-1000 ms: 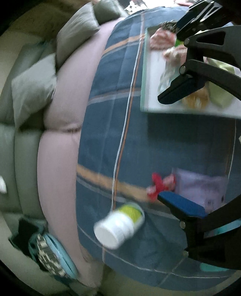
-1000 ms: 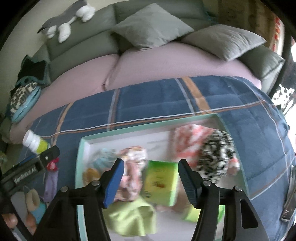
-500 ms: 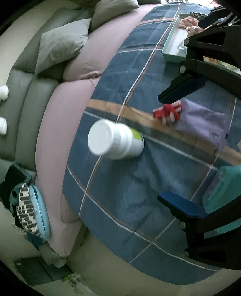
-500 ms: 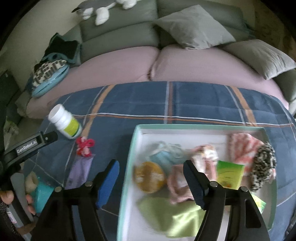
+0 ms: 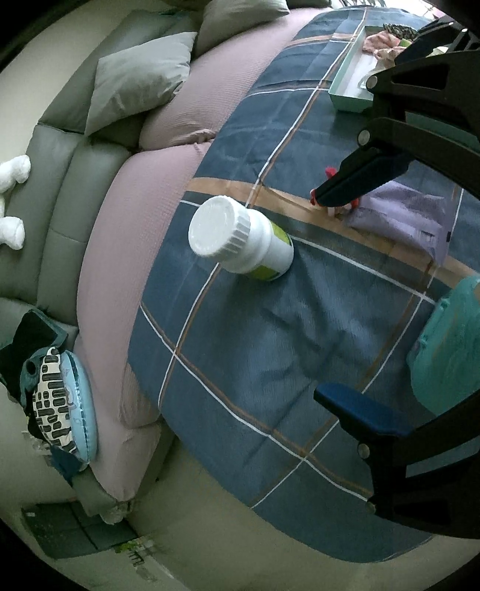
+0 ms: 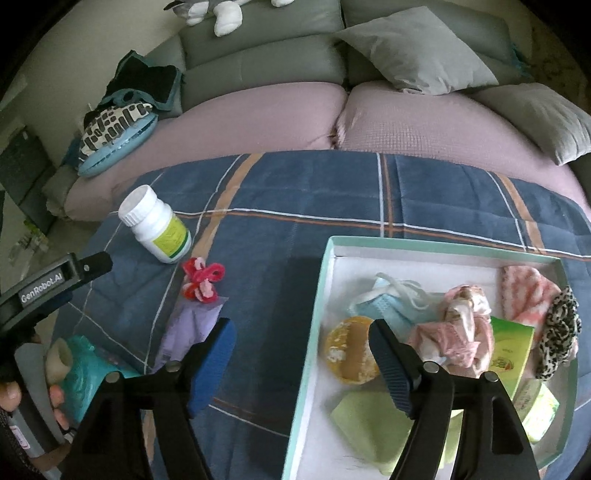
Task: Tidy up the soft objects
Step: 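Withdraw both grippers toward the purple packet and red toy, then grasp the purple packet with the left gripper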
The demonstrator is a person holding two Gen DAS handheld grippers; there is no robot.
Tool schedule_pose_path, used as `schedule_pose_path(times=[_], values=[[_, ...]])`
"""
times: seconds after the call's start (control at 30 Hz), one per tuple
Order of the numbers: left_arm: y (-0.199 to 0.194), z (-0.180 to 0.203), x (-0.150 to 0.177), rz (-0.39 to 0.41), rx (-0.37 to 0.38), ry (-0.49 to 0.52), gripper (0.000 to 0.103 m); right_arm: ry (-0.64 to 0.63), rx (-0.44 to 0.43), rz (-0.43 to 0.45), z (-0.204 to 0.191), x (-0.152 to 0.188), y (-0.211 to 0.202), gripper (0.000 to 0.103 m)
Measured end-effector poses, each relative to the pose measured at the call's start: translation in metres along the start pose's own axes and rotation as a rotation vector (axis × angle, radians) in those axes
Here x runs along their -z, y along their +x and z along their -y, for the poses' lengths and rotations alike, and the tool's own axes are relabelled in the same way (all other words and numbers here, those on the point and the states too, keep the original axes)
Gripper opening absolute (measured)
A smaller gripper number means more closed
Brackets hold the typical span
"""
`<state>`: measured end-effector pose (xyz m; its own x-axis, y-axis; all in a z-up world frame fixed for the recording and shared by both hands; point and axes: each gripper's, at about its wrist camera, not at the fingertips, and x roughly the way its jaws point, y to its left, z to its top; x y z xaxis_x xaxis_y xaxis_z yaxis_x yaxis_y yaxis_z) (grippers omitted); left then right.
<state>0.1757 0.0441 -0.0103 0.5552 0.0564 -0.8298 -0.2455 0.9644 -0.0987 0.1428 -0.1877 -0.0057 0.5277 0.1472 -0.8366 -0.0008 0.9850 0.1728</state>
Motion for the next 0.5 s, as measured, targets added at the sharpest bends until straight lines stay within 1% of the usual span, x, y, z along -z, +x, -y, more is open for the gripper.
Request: schedule_pose_path(times=[0.13, 0.17, 0.2, 0.37, 0.43, 0.47, 0.5], values=[[0.001, -0.005, 0.0, 0.002, 0.002, -0.012, 0.097, -0.002, -0.015, 0.004, -0.007, 0.0, 0.003, 0.087], [0.003, -0.005, 0.0, -0.002, -0.001, -0.012, 0.101, -0.003, -0.014, 0.005, -0.008, 0.0, 0.003, 0.089], [0.004, -0.005, 0.0, -0.007, -0.003, -0.011, 0.103, -0.004, -0.013, 0.007, -0.009, 0.0, 0.004, 0.09], [0.014, 0.003, 0.003, -0.037, 0.005, 0.019, 0.103, 0.005, -0.021, 0.014, -0.009, -0.003, 0.004, 0.092], [0.017, 0.006, 0.004, -0.045, 0.008, 0.028, 0.103, 0.012, -0.02, 0.019, -0.008, -0.005, 0.006, 0.095], [0.018, 0.007, 0.005, -0.05, 0.011, 0.032, 0.103, 0.015, -0.021, 0.021, -0.008, -0.006, 0.007, 0.1], [0.02, 0.008, 0.005, -0.057, 0.016, 0.037, 0.103, 0.021, -0.021, 0.025, -0.007, -0.007, 0.009, 0.101]])
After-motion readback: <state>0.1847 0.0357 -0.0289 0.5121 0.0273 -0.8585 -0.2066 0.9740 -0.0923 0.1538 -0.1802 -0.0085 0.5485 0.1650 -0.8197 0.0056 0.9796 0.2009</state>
